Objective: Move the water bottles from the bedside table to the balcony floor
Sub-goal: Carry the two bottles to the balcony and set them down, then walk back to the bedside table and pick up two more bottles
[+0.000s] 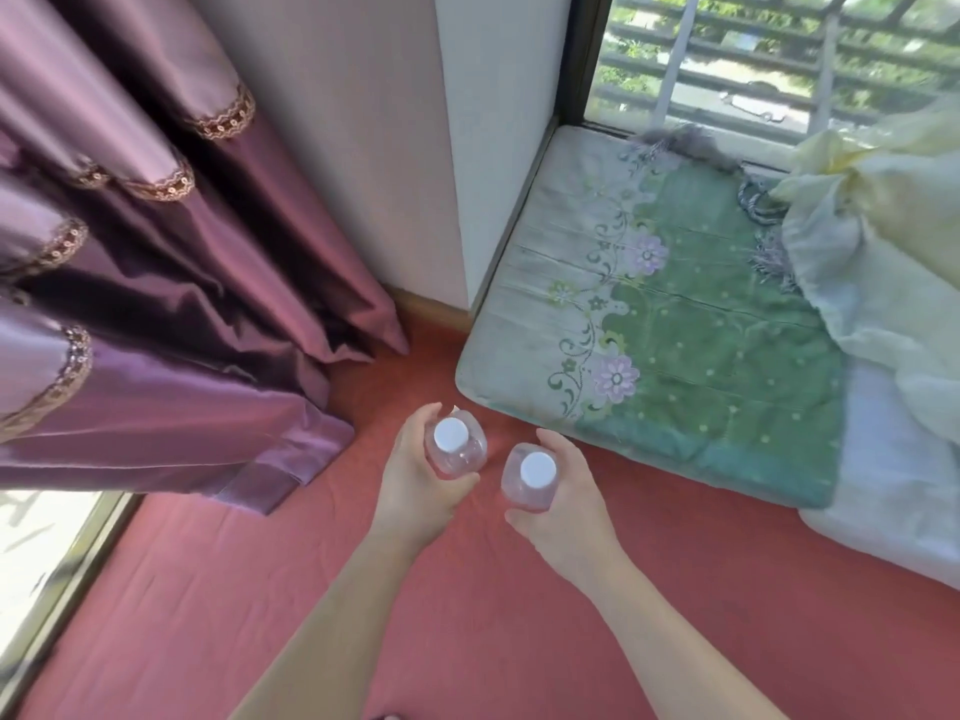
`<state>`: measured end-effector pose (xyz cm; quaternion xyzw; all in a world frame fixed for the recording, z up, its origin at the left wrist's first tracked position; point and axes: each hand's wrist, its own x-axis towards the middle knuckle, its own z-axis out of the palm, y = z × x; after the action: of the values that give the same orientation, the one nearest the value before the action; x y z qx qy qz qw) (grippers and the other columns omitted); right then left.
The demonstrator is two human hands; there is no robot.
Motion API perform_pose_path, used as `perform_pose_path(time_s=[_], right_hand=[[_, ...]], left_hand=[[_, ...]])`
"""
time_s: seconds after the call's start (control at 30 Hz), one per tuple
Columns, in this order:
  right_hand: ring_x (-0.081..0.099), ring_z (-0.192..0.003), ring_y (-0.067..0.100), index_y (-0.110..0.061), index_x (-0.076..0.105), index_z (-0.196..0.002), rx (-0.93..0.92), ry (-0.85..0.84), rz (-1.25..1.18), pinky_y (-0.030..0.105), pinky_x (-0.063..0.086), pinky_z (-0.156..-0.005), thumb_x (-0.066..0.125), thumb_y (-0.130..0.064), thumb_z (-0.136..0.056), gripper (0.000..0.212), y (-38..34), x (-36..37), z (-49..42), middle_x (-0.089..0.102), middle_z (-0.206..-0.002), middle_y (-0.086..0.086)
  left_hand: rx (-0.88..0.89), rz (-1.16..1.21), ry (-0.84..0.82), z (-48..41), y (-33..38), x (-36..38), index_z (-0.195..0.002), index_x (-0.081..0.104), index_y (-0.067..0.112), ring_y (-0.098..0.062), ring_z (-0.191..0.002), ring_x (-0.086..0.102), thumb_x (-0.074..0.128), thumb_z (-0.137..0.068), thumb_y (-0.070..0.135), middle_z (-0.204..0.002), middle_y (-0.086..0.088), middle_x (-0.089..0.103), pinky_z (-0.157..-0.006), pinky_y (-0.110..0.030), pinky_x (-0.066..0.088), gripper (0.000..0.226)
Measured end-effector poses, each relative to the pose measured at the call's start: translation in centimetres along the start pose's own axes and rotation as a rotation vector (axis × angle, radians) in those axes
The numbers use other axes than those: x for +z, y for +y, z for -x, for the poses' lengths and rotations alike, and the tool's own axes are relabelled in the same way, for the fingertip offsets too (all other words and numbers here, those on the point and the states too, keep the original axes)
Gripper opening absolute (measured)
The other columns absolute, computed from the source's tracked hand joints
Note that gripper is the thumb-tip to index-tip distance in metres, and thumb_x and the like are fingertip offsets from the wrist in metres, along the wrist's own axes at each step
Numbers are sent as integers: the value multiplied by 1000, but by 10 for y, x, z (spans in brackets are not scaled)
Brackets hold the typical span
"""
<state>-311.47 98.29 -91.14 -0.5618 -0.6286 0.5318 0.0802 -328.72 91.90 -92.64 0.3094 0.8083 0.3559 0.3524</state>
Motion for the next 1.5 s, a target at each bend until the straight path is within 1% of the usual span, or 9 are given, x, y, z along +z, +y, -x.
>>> perform_pose_path(time_s=[0.27, 0.43, 0.63, 0.77, 0.9, 1.0, 1.13, 1.23, 1.5], right_hand=[[31, -132, -3, -31, 29, -150, -5, 13, 46, 15, 24, -106, 88, -20, -68, 101, -53, -42, 48, 33, -142, -21], [35, -117, -14, -35, 28, -150, -2, 4, 80, -1, 24, -89, 86, -24, -72, 97, -135, -90, 111, 32, -137, -25], [33, -133, 1, -28, 31, -151, -44, 19, 103, 18, 26, -101, 79, -38, -81, 85, -264, -155, 194, 35, -138, -19], [36, -137, 12, -22, 41, -146, -89, 18, 219, 22, 26, -106, 71, -39, -86, 69, -347, -205, 249, 44, -146, -7], [40, -134, 15, -20, 51, -138, -135, 69, 318, 22, 27, -101, 61, -37, -93, 49, -427, -260, 299, 51, -140, -3], [38, -136, 14, -21, 53, -136, -134, 94, 316, 23, 26, -99, 54, -41, -98, 43, -476, -297, 333, 51, -141, -4], [41, -133, 15, -25, 52, -138, -150, 126, 360, 29, 32, -102, 47, -44, -99, 43, -523, -340, 374, 50, -143, -6], [48, -127, 19, -24, 49, -141, -146, 113, 446, 35, 38, -103, 43, -41, -101, 43, -550, -367, 398, 49, -146, -3], [45, -128, 26, -14, 52, -135, -206, 252, 709, 40, 41, -102, 33, -34, -104, 41, -579, -434, 432, 54, -139, 4]], left_hand=[[-66, 27, -58, 42, 55, -40, -150, 23, 40, -1, -140, 29, 89, -64, 26, -154, 16, 30, -115, -30, 28, 109], [-42, -9, -79, 93, 146, -107, -154, 15, 36, -2, -142, 25, 84, -71, 40, -158, 14, 24, -117, -35, 27, 108], [-18, -52, -92, 158, 286, -202, -155, 17, 34, -7, -142, 28, 68, -65, 67, -159, 11, 25, -116, -39, 31, 109], [33, -156, -157, 201, 373, -253, -154, 19, 33, -20, -139, 40, 65, -75, 64, -160, 11, 25, -113, -46, 37, 97], [133, -287, -172, 237, 458, -300, -156, 22, 26, -8, -149, 18, 64, -86, 52, -164, 5, 20, -122, -36, 19, 85], [205, -427, -181, 259, 516, -330, -156, 23, 24, -12, -151, 13, 56, -93, 46, -165, 1, 17, -122, -33, 14, 75], [254, -513, -175, 283, 579, -359, -155, 26, 23, -14, -151, 14, 47, -99, 39, -164, 0, 20, -122, -35, 14, 62], [316, -560, -152, 298, 621, -370, -151, 32, 16, -18, -145, 28, 45, -100, 33, -157, -2, 35, -119, -34, 21, 55], [459, -708, -92, 322, 703, -362, -142, 49, 14, -25, -132, 44, 43, -101, 30, -141, -4, 53, -109, -41, 33, 45]])
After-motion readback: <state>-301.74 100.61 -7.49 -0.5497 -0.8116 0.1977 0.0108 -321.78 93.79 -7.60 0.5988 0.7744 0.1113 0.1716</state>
